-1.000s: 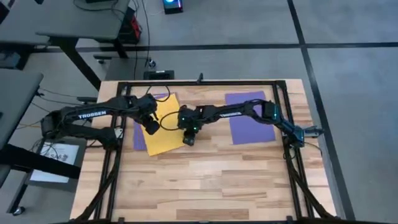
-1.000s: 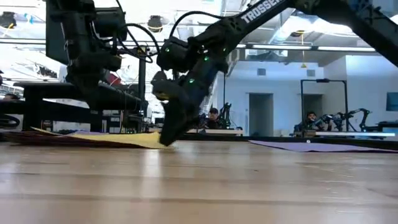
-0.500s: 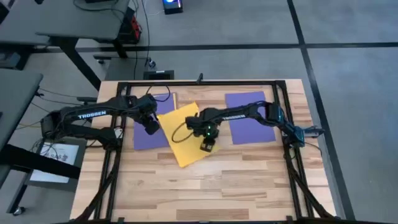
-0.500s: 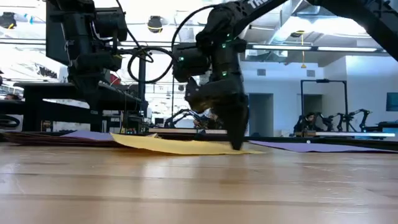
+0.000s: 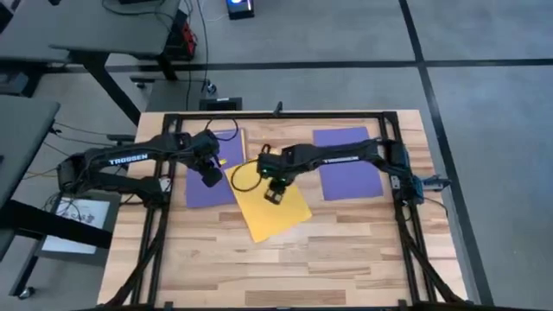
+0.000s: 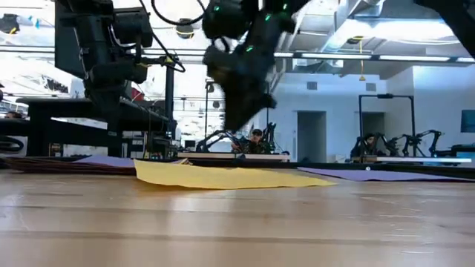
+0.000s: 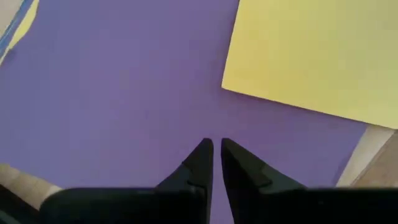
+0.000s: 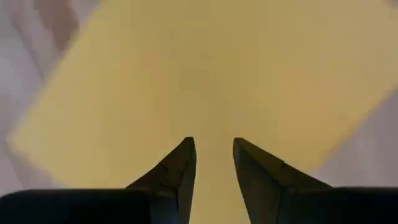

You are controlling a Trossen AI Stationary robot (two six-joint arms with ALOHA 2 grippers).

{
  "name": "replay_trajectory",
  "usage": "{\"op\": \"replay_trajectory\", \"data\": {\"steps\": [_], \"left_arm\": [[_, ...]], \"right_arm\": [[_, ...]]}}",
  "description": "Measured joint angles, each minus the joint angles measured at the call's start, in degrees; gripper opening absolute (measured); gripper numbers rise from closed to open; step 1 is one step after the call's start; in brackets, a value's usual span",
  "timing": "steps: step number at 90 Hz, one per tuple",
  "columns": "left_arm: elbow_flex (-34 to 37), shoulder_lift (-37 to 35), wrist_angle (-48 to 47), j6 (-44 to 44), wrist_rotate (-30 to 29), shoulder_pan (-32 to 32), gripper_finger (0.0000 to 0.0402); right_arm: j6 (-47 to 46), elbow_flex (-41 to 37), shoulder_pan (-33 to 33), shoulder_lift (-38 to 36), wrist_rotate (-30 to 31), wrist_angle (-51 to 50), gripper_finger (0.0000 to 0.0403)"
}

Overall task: Organize paper
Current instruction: Put the yellow paper into the bottom right of the table

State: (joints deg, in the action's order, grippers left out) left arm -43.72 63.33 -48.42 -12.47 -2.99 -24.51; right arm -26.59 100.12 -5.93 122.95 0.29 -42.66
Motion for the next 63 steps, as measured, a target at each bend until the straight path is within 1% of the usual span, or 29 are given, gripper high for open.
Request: {"op": "replay_trajectory", "data": {"steps": [13, 18, 26, 32, 41, 50, 63], "left_arm": [[0.00, 0.00, -0.17, 0.02, 2.35, 0.76, 0.0017], [0.00, 0.00, -0.36, -0.33, 2.71, 1.18, 0.0017], [0.00, 0.00, -1.05, -0.99, 2.73, 2.00, 0.0017], [0.00, 0.00, -2.00, -2.06, 2.71, 2.61, 0.0017], [0.00, 0.00, -3.08, -3.98, 2.72, 3.46, 0.0017], [0.00, -0.02, -4.37, -5.60, 2.71, 4.48, 0.0017], [0.00, 0.00, -6.37, -5.88, 2.71, 5.90, 0.0017]], "right_arm": [[-8.73, -0.29, -0.60, 5.71, 1.10, 1.09, 0.0101], [-11.25, -0.27, 0.31, 6.21, 2.53, 0.62, 0.0101], [-12.83, -0.07, 2.68, 6.30, 4.71, -1.69, 0.0101], [-14.64, -0.13, 5.06, 6.59, 7.58, -4.75, 0.0101], [-19.06, -0.13, 9.54, 6.52, 9.30, -9.47, 0.0101], [-25.58, -0.13, 14.88, 6.52, 9.35, -13.09, 0.0101], [-37.32, -1.60, 22.30, 6.29, 9.76, -14.54, 0.0101]]}}
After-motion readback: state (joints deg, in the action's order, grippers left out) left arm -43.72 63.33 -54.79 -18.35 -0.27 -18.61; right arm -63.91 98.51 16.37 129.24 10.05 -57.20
